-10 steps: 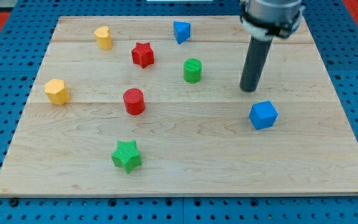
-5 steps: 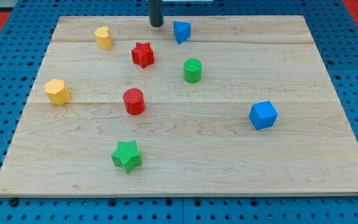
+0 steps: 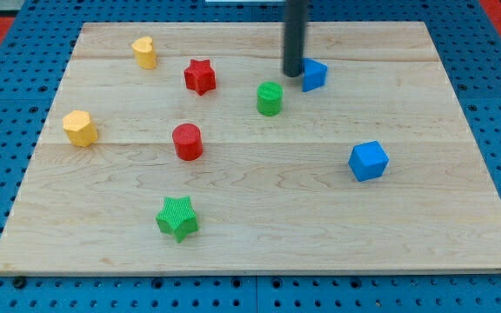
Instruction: Push the triangle vertically to the top of the cube
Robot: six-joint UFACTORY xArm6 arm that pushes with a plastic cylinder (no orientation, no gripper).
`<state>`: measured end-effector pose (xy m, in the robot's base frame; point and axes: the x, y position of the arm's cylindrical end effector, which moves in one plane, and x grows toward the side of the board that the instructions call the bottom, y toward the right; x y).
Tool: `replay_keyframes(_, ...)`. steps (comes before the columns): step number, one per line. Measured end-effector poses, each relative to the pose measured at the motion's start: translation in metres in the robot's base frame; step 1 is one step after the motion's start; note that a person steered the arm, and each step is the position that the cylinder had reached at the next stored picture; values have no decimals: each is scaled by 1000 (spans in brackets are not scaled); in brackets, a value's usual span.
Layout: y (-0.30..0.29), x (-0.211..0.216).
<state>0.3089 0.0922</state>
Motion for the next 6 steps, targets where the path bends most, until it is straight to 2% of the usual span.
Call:
replay_keyframes(1, 58, 10)
replay_keyframes(2, -6, -7)
replay_keyframes(3, -97, -59)
replay_keyframes(4, -193, -70)
replay_keyframes(5, -230, -83)
replay_keyframes(6, -163, -68)
